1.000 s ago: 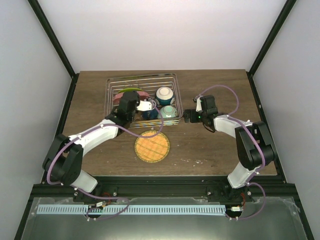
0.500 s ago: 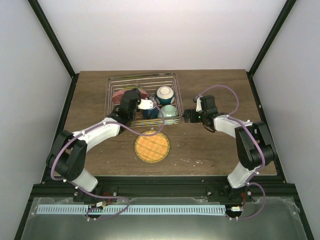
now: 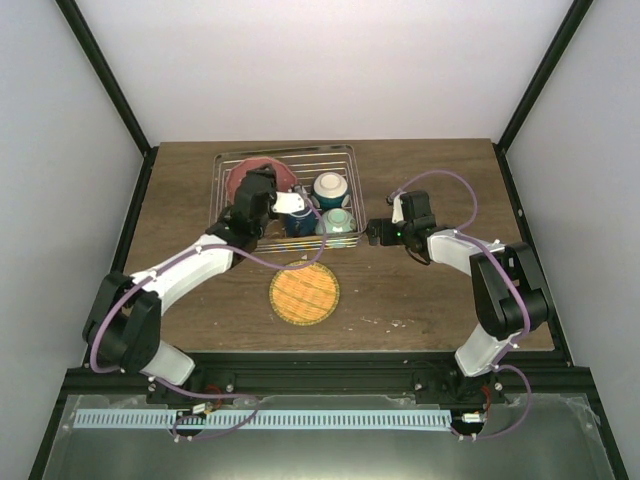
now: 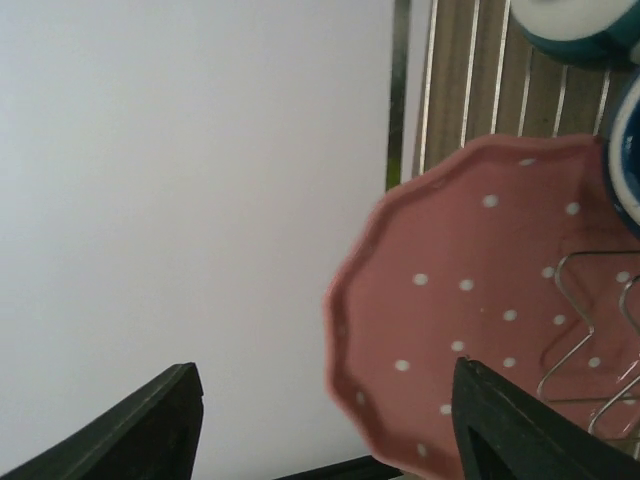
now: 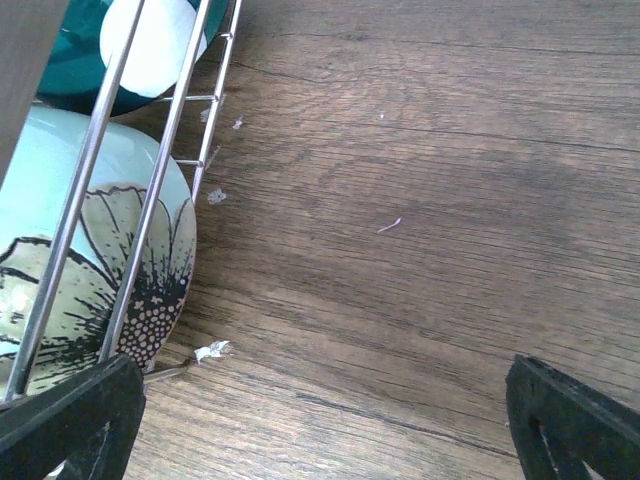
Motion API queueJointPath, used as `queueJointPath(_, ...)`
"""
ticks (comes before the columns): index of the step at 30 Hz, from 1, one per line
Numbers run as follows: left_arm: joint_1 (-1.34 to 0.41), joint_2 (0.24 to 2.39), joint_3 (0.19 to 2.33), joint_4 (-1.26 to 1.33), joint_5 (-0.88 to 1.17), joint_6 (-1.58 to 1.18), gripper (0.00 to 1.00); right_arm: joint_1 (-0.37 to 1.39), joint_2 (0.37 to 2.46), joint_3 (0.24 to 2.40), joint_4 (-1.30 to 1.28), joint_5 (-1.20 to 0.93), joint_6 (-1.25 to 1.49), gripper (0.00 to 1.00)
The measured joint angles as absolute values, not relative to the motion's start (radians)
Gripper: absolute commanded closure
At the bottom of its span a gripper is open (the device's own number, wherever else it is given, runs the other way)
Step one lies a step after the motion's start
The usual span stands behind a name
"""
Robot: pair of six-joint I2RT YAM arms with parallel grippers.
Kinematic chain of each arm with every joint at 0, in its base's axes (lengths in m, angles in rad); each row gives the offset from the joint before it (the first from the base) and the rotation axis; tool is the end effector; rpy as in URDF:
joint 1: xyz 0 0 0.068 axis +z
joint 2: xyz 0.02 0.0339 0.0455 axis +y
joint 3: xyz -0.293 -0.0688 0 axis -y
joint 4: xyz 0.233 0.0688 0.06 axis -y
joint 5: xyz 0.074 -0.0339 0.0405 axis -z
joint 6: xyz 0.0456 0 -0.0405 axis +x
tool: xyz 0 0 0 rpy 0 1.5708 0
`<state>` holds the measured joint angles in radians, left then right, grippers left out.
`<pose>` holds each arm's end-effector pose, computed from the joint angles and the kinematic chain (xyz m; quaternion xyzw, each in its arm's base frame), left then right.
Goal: Load the mixed dishes into the dish rack
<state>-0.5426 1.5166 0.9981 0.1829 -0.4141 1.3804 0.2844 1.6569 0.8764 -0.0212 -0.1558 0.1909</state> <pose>0.3054 -0.1627 0.3046 0.5862 0.5542 0.3836 0.4495 0.3203 0.1010 0.1986 -0.0724 0.9218 0.1582 0.3465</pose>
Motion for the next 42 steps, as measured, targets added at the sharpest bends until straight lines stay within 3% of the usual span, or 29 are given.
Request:
queueJointPath(9, -0.600, 1.436, 1.041, 0.126, -0.482, 1.209, 0.22, 0.284, 1.660, 0.876, -0.021, -0.154, 0.191, 0.00)
queueJointPath(18, -0.688, 1.377, 1.229, -0.232, -0.519, 0.607, 0.27, 0.284, 1.660, 0.876, -0.022, -0.147, 0.191, 0.00)
queueJointPath(21, -0.693, 1.350, 1.223, -0.396, -0.480, 0.371, 0.23, 0.284, 1.660, 0.876, -0.022, -0.145, 0.191, 0.00)
queueJointPath(30, -0.696, 1.134, 0.987, -0.687, -0.284, -0.170, 0.20, 0.284, 1.669, 0.895, -0.034, -0.117, 0.191, 0.00)
queueJointPath(36, -0.696, 0.993, 0.752, -0.677, -0.199, -0.419, 0.20, 0.284, 1.646, 0.895, -0.057, -0.103, 0.191, 0.00)
queueJointPath(42, -0.696, 0.981, 0.600, -0.616, -0.143, -0.553, 0.20, 0.284, 1.596, 0.895, -0.077, -0.101, 0.191, 0.00)
